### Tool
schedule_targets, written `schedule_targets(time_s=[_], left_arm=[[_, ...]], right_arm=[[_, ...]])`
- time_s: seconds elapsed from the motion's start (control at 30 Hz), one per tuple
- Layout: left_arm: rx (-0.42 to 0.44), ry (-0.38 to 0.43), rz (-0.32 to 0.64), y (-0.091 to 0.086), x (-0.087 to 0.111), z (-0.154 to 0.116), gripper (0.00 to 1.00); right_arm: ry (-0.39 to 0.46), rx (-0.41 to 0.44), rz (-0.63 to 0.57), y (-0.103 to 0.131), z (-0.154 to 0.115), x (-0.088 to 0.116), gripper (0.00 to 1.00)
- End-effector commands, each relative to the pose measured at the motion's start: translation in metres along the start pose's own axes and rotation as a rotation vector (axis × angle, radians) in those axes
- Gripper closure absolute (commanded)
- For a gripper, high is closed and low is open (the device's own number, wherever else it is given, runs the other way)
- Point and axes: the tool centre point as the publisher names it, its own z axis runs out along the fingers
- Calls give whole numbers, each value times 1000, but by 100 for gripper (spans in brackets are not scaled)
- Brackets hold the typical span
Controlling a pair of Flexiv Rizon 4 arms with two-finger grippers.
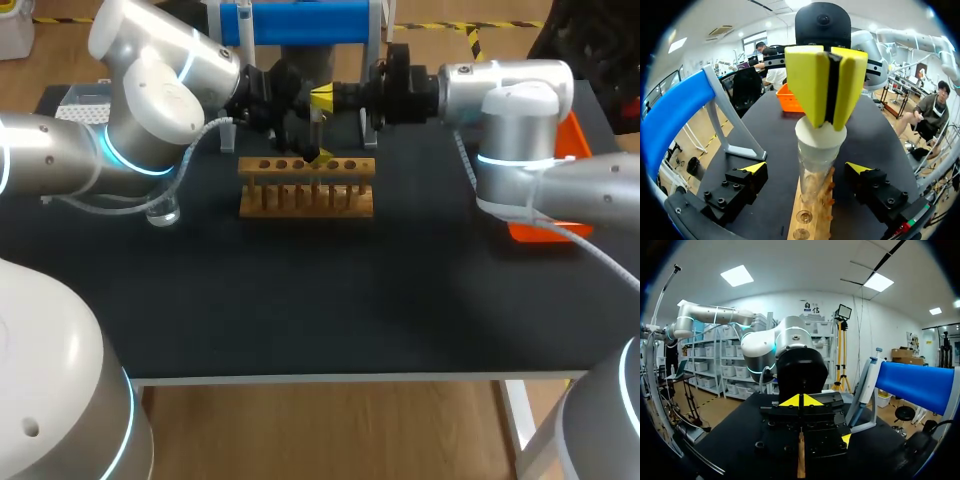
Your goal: Invert the test tube, pick up the pipette, mount the tip to pipette, aspirate from beaker and dispense into the tube, eject the tip, return the pipette, and cap with the stopper.
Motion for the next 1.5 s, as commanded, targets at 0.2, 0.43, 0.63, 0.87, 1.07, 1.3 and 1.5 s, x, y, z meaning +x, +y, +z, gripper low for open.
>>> schedule_targets(time_s=[0.2, 0.43, 0.63, 0.87, 1.07, 1.3, 1.5], left_arm=[[-4, 6, -1, -1, -1, -1, 0], [-4, 6, -1, -1, -1, -1, 0], [-4, 6, -1, -1, -1, -1, 0], [-4, 6, -1, -1, -1, -1, 0], [-4, 6, -1, -1, -1, -1, 0], [-4, 6, -1, -1, -1, -1, 0], [-4, 6, -1, -1, -1, -1, 0]], right_arm=[[14, 10, 16, -6, 3, -2, 100], [13, 35, 31, -18, 4, -2, 100], [12, 51, 37, -24, 5, -2, 100], [9, 41, 29, -20, 5, -2, 100], [-1, -1, 14, -4, 2, -6, 100], [-13, 8, -6, 5, -7, -5, 33], [-30, 34, -26, 10, -24, -1, 0]])
